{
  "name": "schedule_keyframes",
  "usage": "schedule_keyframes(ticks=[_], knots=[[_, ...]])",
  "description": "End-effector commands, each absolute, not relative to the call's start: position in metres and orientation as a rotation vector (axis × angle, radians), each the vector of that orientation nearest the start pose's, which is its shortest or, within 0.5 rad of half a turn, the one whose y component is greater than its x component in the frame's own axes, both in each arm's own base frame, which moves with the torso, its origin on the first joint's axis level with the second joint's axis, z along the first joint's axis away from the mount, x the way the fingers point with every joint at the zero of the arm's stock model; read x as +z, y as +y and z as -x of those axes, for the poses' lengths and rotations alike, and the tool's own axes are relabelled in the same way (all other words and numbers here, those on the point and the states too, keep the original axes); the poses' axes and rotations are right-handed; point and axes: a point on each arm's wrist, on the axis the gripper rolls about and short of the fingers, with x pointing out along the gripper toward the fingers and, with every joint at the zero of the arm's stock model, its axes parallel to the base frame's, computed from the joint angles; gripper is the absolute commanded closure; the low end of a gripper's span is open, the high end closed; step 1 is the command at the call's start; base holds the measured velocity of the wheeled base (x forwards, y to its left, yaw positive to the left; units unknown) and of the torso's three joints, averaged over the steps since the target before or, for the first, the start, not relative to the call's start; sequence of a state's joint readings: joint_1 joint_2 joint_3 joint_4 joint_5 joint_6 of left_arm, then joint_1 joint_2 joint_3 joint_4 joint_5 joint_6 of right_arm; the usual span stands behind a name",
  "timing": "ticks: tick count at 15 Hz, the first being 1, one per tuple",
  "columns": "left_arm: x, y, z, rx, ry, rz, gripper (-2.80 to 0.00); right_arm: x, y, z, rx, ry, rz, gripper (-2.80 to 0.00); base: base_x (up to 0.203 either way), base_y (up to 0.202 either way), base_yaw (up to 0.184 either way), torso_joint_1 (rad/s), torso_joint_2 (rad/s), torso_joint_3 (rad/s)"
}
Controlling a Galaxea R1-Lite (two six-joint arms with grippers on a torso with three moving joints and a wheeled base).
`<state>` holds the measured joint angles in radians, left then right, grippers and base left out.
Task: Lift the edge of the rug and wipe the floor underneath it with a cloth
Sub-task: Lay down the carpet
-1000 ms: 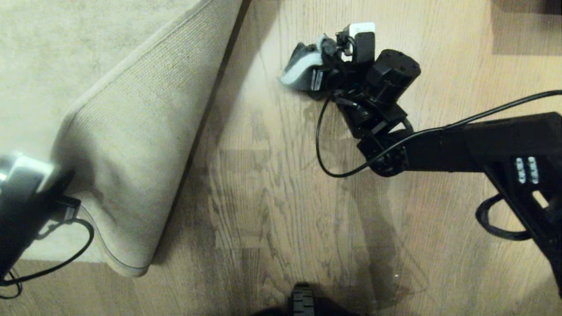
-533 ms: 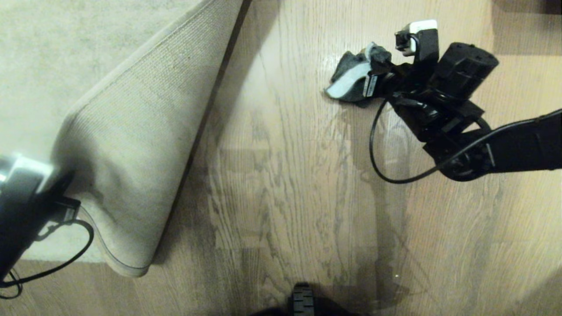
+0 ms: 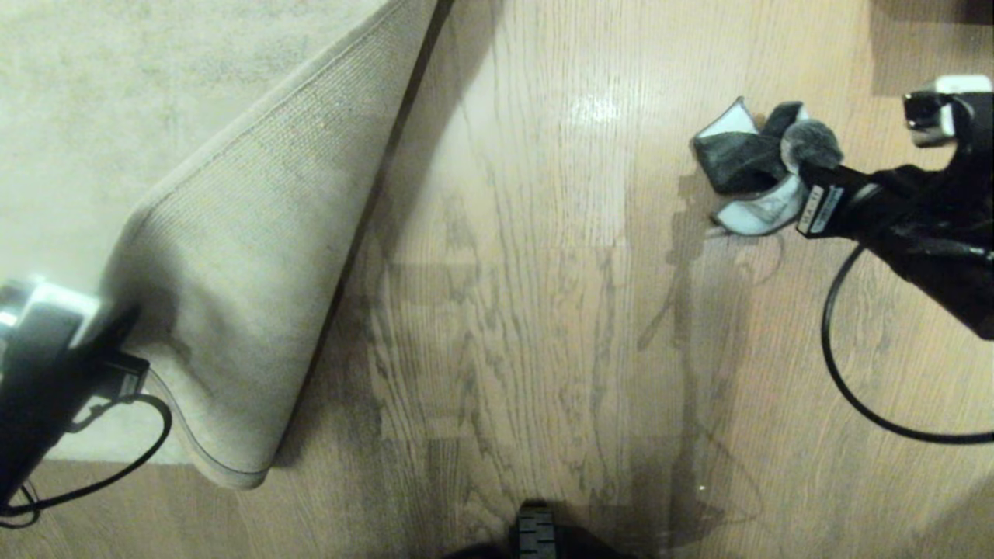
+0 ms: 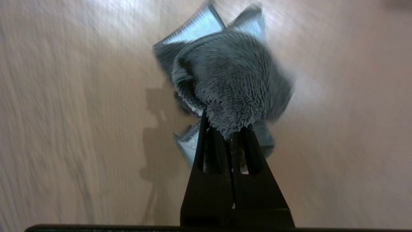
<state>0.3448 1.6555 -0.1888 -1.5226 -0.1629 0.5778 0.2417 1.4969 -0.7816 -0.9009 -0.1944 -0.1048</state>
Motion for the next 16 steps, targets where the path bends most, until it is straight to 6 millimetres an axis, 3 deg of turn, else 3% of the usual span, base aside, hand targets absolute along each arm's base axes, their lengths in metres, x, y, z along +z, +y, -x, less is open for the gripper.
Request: schedule_keyframes(ticks=[1,5,9,16], knots=[[0.143,0.067,-0.206,0.19,-0.043,-0.605,0.0,0.249,0.029,-0.204,-0.002,-0.177,0.073,0.0,0.0,0.0,0.0,0.0,0.0,0.0],[0.142,0.066,-0.206,0.187,-0.042,-0.607,0.0,0.198,0.001,-0.153,-0.072,-0.074,0.104,0.0,0.0,0.0,0.0,0.0,0.0,0.0],[0.142,0.066,-0.206,0.186,-0.041,-0.609,0.0,0.162,-0.004,-0.11,-0.101,-0.026,0.109,0.0,0.0,0.0,0.0,0.0,0.0,0.0],[0.138,0.064,-0.204,0.175,-0.025,-0.606,0.0,0.134,-0.003,-0.042,-0.1,-0.003,0.099,0.0,0.0,0.0,0.0,0.0,0.0,0.0]])
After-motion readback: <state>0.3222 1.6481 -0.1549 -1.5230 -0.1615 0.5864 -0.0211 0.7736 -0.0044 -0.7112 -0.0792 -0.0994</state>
